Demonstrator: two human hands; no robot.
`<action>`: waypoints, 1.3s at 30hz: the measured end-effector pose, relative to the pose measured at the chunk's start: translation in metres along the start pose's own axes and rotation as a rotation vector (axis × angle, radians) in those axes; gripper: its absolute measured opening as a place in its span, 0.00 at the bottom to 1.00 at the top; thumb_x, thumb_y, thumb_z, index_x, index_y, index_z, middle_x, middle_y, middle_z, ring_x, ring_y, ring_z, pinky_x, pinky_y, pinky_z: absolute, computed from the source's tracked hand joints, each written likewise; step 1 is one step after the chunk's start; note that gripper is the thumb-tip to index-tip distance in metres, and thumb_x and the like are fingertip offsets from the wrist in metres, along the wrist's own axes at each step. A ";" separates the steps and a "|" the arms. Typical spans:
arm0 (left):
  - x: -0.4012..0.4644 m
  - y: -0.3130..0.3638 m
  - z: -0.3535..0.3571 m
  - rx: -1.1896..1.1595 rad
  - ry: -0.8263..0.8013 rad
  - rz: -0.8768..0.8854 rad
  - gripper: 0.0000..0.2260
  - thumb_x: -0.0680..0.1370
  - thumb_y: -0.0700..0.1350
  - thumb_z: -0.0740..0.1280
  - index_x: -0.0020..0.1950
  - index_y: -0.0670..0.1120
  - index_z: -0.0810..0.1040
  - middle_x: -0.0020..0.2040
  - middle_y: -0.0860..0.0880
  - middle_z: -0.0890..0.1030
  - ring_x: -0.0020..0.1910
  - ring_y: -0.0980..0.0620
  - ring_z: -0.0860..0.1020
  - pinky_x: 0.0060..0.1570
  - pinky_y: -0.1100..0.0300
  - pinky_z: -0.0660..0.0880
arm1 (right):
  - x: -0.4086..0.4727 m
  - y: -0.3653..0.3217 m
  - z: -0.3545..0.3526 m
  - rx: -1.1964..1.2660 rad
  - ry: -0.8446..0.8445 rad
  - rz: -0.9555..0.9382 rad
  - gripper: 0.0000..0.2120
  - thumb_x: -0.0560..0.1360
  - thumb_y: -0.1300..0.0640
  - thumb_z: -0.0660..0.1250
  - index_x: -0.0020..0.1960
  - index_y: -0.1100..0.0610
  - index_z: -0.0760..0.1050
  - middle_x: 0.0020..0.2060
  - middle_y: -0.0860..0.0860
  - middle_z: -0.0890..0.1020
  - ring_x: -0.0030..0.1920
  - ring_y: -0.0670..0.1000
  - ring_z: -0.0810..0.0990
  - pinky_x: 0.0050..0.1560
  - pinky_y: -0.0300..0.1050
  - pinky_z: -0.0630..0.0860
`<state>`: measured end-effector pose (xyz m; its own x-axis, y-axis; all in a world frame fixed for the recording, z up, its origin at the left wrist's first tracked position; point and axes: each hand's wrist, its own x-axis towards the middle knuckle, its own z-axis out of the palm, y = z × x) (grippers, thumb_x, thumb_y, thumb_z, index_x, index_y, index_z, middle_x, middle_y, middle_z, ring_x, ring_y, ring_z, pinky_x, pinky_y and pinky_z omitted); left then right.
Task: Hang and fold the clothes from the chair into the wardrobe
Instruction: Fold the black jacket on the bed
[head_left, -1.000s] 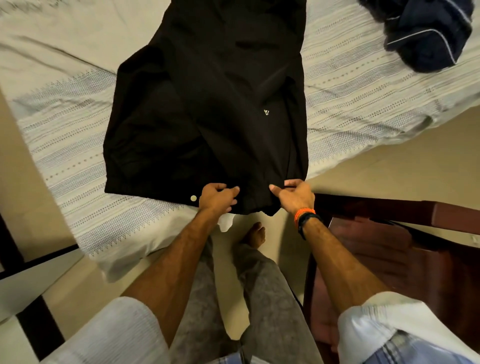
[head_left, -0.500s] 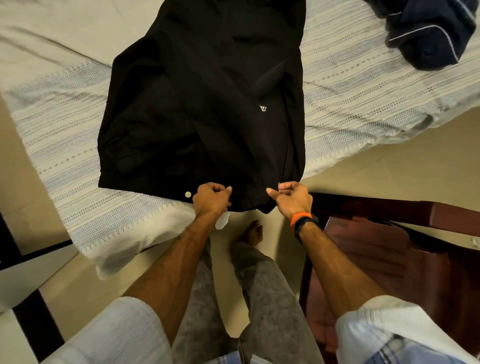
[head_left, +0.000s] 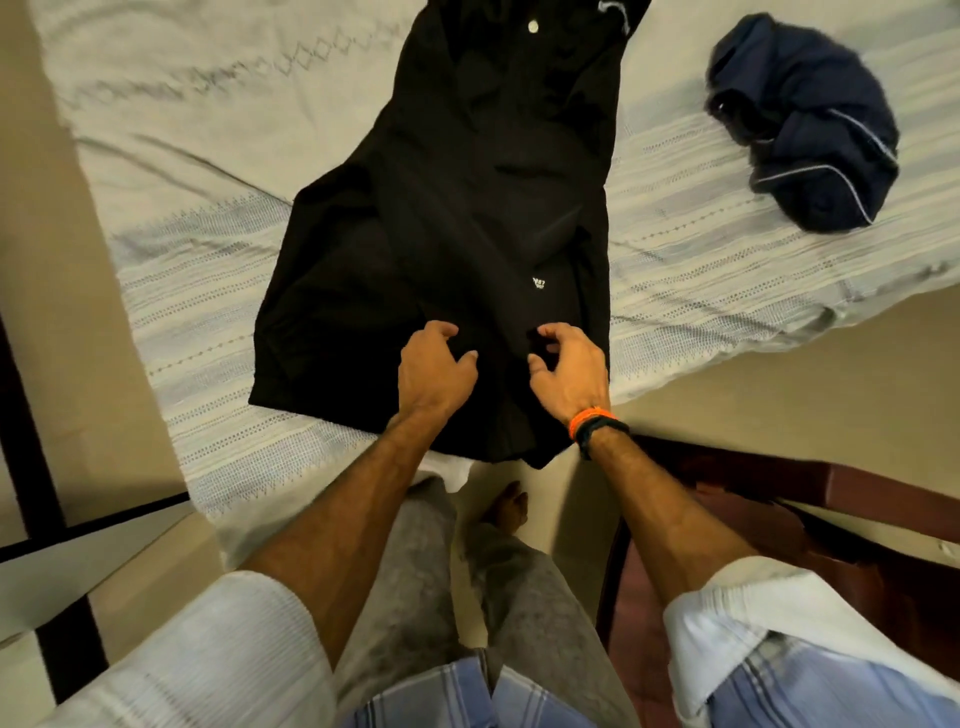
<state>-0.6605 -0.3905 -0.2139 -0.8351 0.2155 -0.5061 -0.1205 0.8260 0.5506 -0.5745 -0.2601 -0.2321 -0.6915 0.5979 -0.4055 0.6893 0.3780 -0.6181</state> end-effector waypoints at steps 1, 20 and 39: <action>0.009 0.005 -0.005 0.031 0.015 0.034 0.23 0.77 0.47 0.71 0.70 0.45 0.72 0.67 0.45 0.75 0.64 0.48 0.75 0.64 0.53 0.74 | 0.010 -0.009 0.000 -0.016 -0.012 -0.032 0.20 0.75 0.58 0.69 0.66 0.55 0.74 0.62 0.52 0.78 0.61 0.53 0.78 0.64 0.50 0.74; 0.185 0.010 -0.014 0.727 0.006 0.444 0.38 0.75 0.58 0.70 0.77 0.42 0.59 0.78 0.41 0.59 0.75 0.41 0.60 0.72 0.48 0.60 | 0.185 -0.067 0.072 -0.458 -0.065 -0.538 0.27 0.78 0.54 0.62 0.73 0.65 0.66 0.75 0.61 0.65 0.74 0.59 0.66 0.74 0.55 0.63; 0.308 0.014 -0.050 0.660 -0.212 0.008 0.64 0.64 0.67 0.74 0.76 0.52 0.25 0.75 0.44 0.25 0.76 0.38 0.32 0.69 0.25 0.45 | 0.360 -0.158 0.069 -0.543 0.046 -0.666 0.28 0.77 0.54 0.62 0.73 0.66 0.66 0.76 0.63 0.61 0.75 0.61 0.64 0.73 0.56 0.63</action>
<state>-0.9465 -0.3390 -0.3286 -0.7033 0.2642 -0.6600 0.2928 0.9536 0.0697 -0.9474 -0.1535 -0.3264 -0.9872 0.1550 -0.0377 0.1591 0.9389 -0.3051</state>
